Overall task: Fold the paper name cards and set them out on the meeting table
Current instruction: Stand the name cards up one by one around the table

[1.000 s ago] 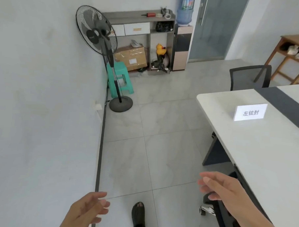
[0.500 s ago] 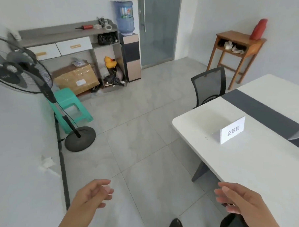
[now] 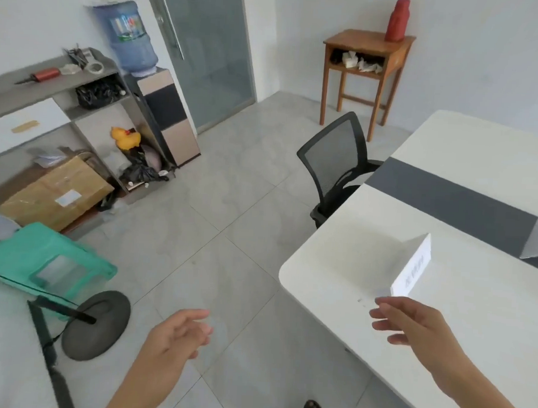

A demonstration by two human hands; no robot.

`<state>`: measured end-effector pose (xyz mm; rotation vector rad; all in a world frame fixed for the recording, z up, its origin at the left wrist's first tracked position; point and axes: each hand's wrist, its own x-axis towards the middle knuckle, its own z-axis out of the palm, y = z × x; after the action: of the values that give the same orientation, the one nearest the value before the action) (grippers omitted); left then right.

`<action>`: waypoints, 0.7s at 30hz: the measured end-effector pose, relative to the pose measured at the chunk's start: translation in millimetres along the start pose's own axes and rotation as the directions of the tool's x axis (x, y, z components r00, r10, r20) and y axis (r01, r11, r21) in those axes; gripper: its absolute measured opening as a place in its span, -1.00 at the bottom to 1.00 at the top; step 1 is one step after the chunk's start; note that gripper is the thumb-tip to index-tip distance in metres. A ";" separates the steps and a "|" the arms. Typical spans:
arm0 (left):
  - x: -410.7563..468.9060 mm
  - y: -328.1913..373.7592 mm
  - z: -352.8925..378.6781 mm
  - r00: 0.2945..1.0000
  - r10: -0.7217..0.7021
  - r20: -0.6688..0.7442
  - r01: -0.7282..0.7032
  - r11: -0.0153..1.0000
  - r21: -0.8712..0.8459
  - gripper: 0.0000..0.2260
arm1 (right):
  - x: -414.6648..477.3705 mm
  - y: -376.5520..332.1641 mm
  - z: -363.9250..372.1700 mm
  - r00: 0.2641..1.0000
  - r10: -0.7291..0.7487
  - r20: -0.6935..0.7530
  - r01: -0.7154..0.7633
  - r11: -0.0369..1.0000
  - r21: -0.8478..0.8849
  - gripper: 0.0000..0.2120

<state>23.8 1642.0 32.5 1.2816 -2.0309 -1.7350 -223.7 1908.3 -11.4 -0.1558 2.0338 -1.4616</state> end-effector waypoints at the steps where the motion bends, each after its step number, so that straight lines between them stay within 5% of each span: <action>1: 13.3 8.8 1.4 1.000 0.009 0.021 -0.009 1.000 0.003 -0.75 | 11.7 -4.1 1.2 1.000 -0.008 -0.005 0.008 1.000 0.007 -0.86; 7: 109.5 43.4 20.7 0.976 -0.008 0.219 -0.017 0.993 0.115 -0.68 | 75.6 -0.6 1.6 0.964 0.048 -0.262 -0.044 0.999 0.023 -0.87; 16: 277.3 100.0 48.0 0.882 0.001 0.471 -0.125 0.965 0.232 -0.87 | 145.2 46.2 21.0 0.740 0.299 -0.603 -0.404 0.914 -0.044 -0.32; 21: 345.6 135.4 67.6 0.794 -0.015 0.608 -0.193 0.942 0.275 -0.72 | 171.1 60.6 42.5 0.599 0.461 -0.655 -0.539 0.837 0.097 -0.34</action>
<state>-295.8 1444.3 -1.4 0.7061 -2.7739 -2.0067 -322.0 1822.1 -144.4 0.9695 2.4096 -1.0990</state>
